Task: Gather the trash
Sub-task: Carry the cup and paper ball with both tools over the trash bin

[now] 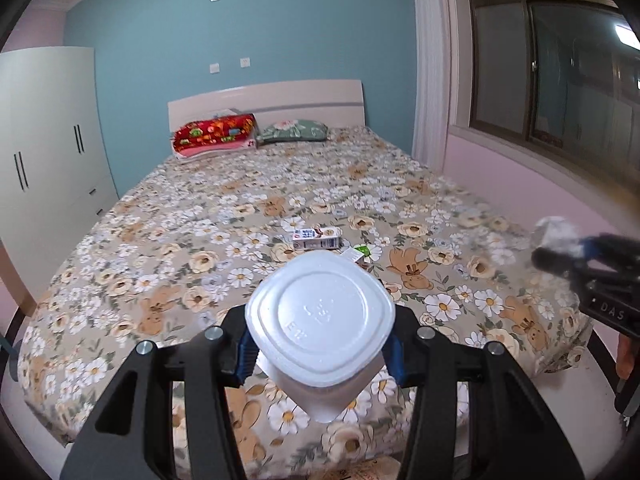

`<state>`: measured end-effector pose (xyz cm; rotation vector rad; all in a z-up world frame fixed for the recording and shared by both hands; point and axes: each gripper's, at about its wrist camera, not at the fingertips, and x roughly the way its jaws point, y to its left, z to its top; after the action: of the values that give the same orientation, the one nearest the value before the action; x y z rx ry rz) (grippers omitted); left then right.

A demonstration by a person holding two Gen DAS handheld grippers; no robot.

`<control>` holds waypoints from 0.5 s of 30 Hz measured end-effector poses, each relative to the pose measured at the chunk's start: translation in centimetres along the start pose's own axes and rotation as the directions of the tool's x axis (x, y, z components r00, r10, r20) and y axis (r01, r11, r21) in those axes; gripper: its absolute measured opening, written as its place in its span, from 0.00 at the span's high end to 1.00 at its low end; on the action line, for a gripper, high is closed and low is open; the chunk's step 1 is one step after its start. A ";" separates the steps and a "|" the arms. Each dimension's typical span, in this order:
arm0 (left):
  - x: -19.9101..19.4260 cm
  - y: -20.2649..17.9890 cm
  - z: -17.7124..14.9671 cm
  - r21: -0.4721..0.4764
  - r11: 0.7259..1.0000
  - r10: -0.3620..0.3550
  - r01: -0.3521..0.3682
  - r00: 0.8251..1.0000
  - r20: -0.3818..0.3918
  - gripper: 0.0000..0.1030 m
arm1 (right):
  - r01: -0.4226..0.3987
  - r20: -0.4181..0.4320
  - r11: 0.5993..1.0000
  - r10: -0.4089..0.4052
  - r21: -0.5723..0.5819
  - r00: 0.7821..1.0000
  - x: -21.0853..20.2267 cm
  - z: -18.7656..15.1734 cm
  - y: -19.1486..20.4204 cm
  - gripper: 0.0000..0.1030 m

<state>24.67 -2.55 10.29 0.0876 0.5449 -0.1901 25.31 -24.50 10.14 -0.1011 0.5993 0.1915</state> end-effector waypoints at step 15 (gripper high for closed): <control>-8.8 1.2 -5.4 -0.010 0.999 0.032 -0.032 0.999 0.011 0.49 | -0.108 0.020 0.989 0.111 -0.099 0.994 -7.4 -3.1 6.9 0.65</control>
<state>14.87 0.75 10.35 0.0854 0.5333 -0.1568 16.17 -19.31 11.48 -0.1603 0.5701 0.3284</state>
